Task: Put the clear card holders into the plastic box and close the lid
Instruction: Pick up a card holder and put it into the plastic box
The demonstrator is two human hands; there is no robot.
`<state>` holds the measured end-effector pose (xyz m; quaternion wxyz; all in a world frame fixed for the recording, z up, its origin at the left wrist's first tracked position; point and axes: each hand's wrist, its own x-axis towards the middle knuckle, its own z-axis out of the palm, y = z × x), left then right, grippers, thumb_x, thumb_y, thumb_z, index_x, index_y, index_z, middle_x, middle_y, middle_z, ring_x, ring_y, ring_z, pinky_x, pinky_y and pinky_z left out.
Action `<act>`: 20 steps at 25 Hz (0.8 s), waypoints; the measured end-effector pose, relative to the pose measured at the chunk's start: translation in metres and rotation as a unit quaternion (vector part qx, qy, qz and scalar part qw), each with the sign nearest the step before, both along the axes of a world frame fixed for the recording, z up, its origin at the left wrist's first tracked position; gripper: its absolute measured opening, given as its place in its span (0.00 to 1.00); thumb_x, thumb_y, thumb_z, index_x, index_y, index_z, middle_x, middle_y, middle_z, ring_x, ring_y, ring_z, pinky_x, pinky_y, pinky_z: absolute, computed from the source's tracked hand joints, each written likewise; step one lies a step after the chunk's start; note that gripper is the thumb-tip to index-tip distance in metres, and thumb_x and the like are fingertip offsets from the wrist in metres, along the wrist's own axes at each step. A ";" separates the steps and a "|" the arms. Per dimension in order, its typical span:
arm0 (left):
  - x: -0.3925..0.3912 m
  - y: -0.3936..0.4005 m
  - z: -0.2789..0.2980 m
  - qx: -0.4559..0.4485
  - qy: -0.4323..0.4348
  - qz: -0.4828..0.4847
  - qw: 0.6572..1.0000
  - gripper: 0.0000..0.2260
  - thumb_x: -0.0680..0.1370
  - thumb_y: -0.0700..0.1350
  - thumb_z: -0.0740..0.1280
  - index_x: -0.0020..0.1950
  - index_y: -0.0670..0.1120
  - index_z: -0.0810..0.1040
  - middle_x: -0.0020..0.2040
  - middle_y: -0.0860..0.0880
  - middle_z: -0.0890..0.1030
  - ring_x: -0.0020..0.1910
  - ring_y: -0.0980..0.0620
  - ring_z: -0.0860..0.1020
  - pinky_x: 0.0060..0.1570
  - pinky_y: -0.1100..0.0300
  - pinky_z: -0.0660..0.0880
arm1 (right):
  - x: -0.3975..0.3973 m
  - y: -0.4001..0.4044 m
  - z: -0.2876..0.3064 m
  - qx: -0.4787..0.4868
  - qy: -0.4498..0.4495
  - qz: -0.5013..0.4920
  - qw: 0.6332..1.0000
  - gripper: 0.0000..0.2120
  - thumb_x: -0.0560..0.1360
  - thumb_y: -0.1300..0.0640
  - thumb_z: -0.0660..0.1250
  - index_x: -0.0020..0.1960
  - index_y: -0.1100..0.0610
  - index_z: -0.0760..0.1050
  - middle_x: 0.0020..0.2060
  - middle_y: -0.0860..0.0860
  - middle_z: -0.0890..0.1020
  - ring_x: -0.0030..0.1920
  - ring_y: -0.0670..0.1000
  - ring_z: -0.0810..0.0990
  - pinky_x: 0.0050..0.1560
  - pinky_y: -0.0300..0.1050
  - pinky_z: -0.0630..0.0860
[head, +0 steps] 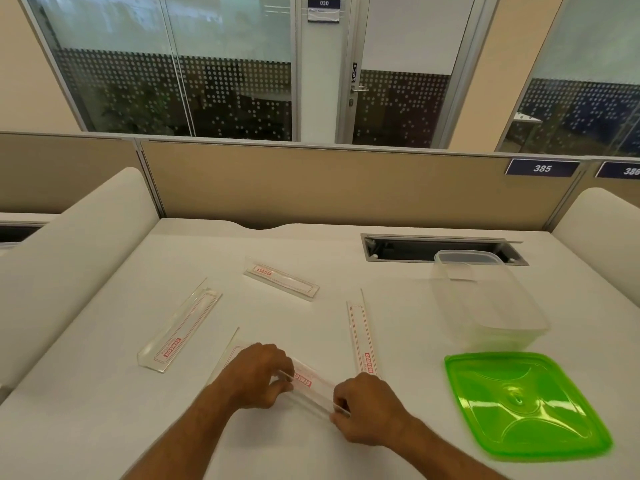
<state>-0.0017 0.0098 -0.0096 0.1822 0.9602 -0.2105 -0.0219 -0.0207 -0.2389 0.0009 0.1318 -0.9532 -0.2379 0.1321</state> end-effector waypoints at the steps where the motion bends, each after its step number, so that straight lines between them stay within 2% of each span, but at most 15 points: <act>1: -0.001 0.001 0.002 -0.003 -0.015 -0.002 1.000 0.11 0.74 0.55 0.70 0.54 0.53 0.83 0.52 0.55 0.83 0.50 0.56 0.77 0.52 0.68 0.68 | 0.002 -0.002 0.002 -0.008 -0.032 0.018 0.999 0.12 0.71 0.46 0.62 0.42 0.54 0.78 0.39 0.49 0.83 0.38 0.52 0.79 0.42 0.42 0.76; 4: -0.001 0.002 0.009 -0.001 -0.109 -0.025 0.994 0.08 0.68 0.49 0.78 0.44 0.52 0.84 0.44 0.55 0.85 0.41 0.54 0.80 0.45 0.68 0.69 | 0.010 -0.005 0.012 -0.012 -0.128 0.051 0.990 0.11 0.72 0.48 0.63 0.43 0.54 0.79 0.39 0.50 0.82 0.40 0.54 0.80 0.38 0.42 0.73; 6: 0.000 0.000 0.011 -0.005 -0.200 -0.039 0.979 0.10 0.63 0.44 0.81 0.38 0.51 0.82 0.38 0.55 0.84 0.33 0.54 0.78 0.38 0.67 0.68 | 0.017 -0.010 0.021 0.034 -0.235 0.055 0.970 0.10 0.67 0.47 0.70 0.41 0.54 0.81 0.39 0.49 0.80 0.41 0.53 0.80 0.34 0.44 0.75; 7: 0.001 -0.001 0.013 -0.007 -0.242 -0.043 0.969 0.09 0.63 0.42 0.80 0.37 0.51 0.82 0.37 0.55 0.84 0.31 0.53 0.77 0.36 0.66 0.67 | 0.021 -0.013 0.026 0.054 -0.274 0.048 0.959 0.14 0.64 0.44 0.73 0.44 0.53 0.82 0.41 0.49 0.80 0.43 0.53 0.79 0.36 0.45 0.76; 8: 0.003 -0.002 0.015 -0.011 -0.277 -0.046 0.960 0.07 0.65 0.41 0.77 0.37 0.50 0.81 0.37 0.54 0.84 0.30 0.52 0.76 0.35 0.65 0.66 | 0.027 -0.016 0.030 0.061 -0.285 0.036 0.956 0.21 0.62 0.41 0.73 0.50 0.52 0.82 0.47 0.49 0.80 0.48 0.52 0.78 0.42 0.47 0.77; 10: 0.006 0.001 0.016 -0.017 -0.334 -0.039 0.942 0.03 0.70 0.42 0.71 0.37 0.49 0.80 0.37 0.53 0.83 0.31 0.50 0.74 0.33 0.62 0.65 | 0.038 -0.024 0.040 0.049 -0.233 -0.004 0.971 0.38 0.60 0.34 0.68 0.67 0.49 0.73 0.63 0.48 0.74 0.61 0.52 0.71 0.58 0.51 0.72; 12: 0.009 0.004 0.013 -0.014 -0.366 -0.029 0.930 0.06 0.74 0.44 0.66 0.38 0.48 0.81 0.38 0.52 0.84 0.31 0.48 0.75 0.32 0.59 0.67 | 0.051 -0.033 0.045 0.046 -0.143 -0.040 0.988 0.43 0.62 0.32 0.67 0.74 0.47 0.63 0.68 0.45 0.69 0.66 0.50 0.67 0.65 0.50 0.66; 14: 0.010 0.005 0.012 -0.009 -0.381 -0.028 0.924 0.08 0.75 0.45 0.64 0.39 0.48 0.82 0.39 0.52 0.84 0.31 0.48 0.75 0.32 0.58 0.68 | 0.061 -0.039 0.049 0.067 -0.066 -0.053 0.994 0.40 0.62 0.34 0.71 0.71 0.45 0.66 0.65 0.43 0.73 0.62 0.47 0.71 0.63 0.44 0.69; 17: 0.010 0.001 0.014 -0.040 -0.385 -0.005 0.922 0.10 0.78 0.47 0.64 0.40 0.48 0.82 0.41 0.51 0.85 0.34 0.49 0.76 0.34 0.60 0.69 | 0.067 -0.043 0.052 0.120 -0.049 -0.066 0.989 0.32 0.60 0.36 0.75 0.61 0.45 0.73 0.53 0.42 0.79 0.50 0.45 0.76 0.50 0.40 0.76; 18: 0.010 -0.001 0.016 -0.070 -0.374 0.023 0.925 0.06 0.76 0.48 0.69 0.42 0.47 0.82 0.43 0.50 0.84 0.37 0.50 0.77 0.36 0.61 0.71 | 0.067 -0.043 0.052 0.137 -0.060 -0.065 0.987 0.30 0.59 0.37 0.76 0.58 0.45 0.74 0.50 0.41 0.79 0.48 0.45 0.76 0.47 0.41 0.78; 19: 0.010 -0.003 0.019 -0.114 -0.348 0.070 0.928 0.08 0.72 0.48 0.75 0.45 0.46 0.81 0.46 0.50 0.82 0.40 0.51 0.77 0.38 0.62 0.73 | 0.067 -0.043 0.050 0.148 -0.076 -0.064 0.984 0.28 0.60 0.38 0.76 0.56 0.45 0.73 0.49 0.41 0.78 0.47 0.45 0.77 0.46 0.43 0.79; 20: 0.010 -0.007 0.022 -0.164 -0.303 0.124 0.931 0.17 0.67 0.49 0.80 0.50 0.46 0.79 0.50 0.50 0.79 0.44 0.52 0.77 0.40 0.64 0.74 | 0.067 -0.042 0.049 0.158 -0.096 -0.061 0.981 0.27 0.61 0.40 0.77 0.55 0.46 0.72 0.48 0.42 0.78 0.46 0.46 0.77 0.46 0.44 0.80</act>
